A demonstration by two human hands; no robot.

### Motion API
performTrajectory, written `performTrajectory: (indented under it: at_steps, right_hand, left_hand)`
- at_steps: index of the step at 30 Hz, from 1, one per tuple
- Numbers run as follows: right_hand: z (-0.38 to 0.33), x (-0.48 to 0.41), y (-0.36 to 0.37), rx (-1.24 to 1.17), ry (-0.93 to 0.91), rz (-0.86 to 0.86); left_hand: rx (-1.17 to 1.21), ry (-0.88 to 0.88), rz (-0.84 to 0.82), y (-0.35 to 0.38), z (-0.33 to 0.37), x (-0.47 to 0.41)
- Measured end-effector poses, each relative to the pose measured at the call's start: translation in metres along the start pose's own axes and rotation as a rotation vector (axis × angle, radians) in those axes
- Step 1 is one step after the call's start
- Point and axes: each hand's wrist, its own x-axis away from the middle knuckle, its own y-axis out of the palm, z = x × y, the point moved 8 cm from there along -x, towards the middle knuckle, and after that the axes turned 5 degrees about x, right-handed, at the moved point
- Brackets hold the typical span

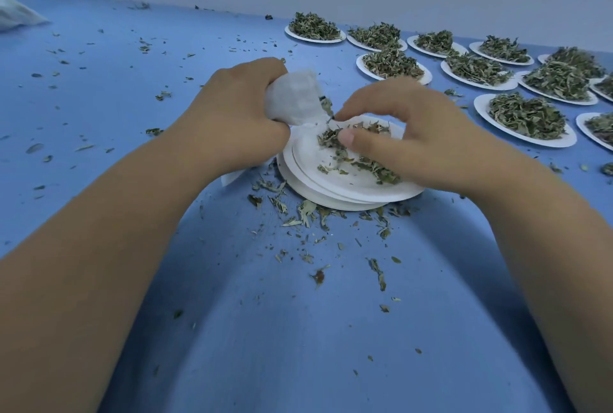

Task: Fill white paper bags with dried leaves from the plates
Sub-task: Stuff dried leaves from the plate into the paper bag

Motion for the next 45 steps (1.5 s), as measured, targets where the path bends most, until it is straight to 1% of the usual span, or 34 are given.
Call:
performTrajectory:
  at_steps: [3,4,6,9,11,12,14,16,18,23,25,28,30,32,34,35,37,39,43,45]
  right_hand:
    - [-0.007,0.005,0.03,0.058,-0.021,-0.259]
    - [-0.009,0.006,0.036,0.064,-0.019,-0.29]
    - [-0.01,0.005,0.034,0.068,-0.022,-0.223]
    - [-0.01,0.007,0.017,-0.008,-0.016,-0.087]
    - [-0.007,0.011,0.011,-0.021,-0.013,-0.045]
    - [-0.006,0.013,0.01,0.009,-0.009,-0.047]
    - [-0.007,0.018,0.018,0.099,-0.018,-0.114]
    - [-0.015,0.024,0.033,0.2,-0.079,-0.227]
    - [-0.022,0.026,0.044,0.313,-0.136,-0.278]
    - [-0.035,0.023,0.043,0.275,-0.153,-0.22]
    - [-0.032,0.02,0.046,0.275,-0.114,-0.262]
    - [-0.034,0.018,0.052,0.252,-0.158,-0.31]
    - [-0.034,0.019,0.047,0.212,-0.17,-0.242]
    - [-0.032,0.022,0.038,0.132,-0.166,-0.112]
    - [-0.034,0.027,0.029,0.148,-0.213,0.005]
    - [-0.036,0.029,0.027,0.199,-0.248,0.028]
    - [-0.038,0.032,0.032,0.292,-0.309,-0.01]
    - [-0.037,0.036,0.037,0.305,-0.326,-0.026]
    - [-0.039,0.046,0.032,0.234,-0.298,0.136]
    - [-0.039,0.046,0.029,0.191,-0.261,0.168]
  left_hand:
    - [0.011,0.028,-0.061,0.013,0.003,0.002]
    - [0.0,0.04,-0.09,0.018,0.004,0.002]
    - [-0.009,0.058,-0.118,0.024,0.004,0.003]
    - [-0.009,0.065,-0.103,0.024,0.004,0.003]
    - [-0.019,0.06,-0.098,0.024,0.004,0.002]
    - [-0.02,0.058,-0.096,0.025,0.004,0.002]
    - [-0.016,0.05,-0.089,0.024,0.003,0.002]
    - [-0.011,0.038,-0.088,0.023,0.002,0.002]
    - [-0.002,0.038,-0.086,0.023,0.001,0.001]
    - [0.045,0.037,-0.047,0.021,-0.002,-0.002]
    - [0.063,0.023,-0.028,0.02,-0.003,-0.003]
    - [0.047,0.025,-0.04,0.022,-0.003,-0.002]
    - [0.039,0.022,-0.048,0.024,-0.004,-0.002]
    - [0.029,0.017,-0.041,0.026,-0.006,-0.003]
    - [0.015,0.018,-0.035,0.027,-0.006,-0.003]
    - [0.015,0.022,-0.035,0.028,-0.006,-0.003]
    - [0.02,0.027,-0.037,0.028,-0.005,-0.003]
    - [0.016,0.027,-0.035,0.028,-0.005,-0.002]
    - [0.003,0.032,-0.035,0.028,-0.004,-0.002]
    - [0.003,0.036,-0.036,0.029,-0.004,-0.002]
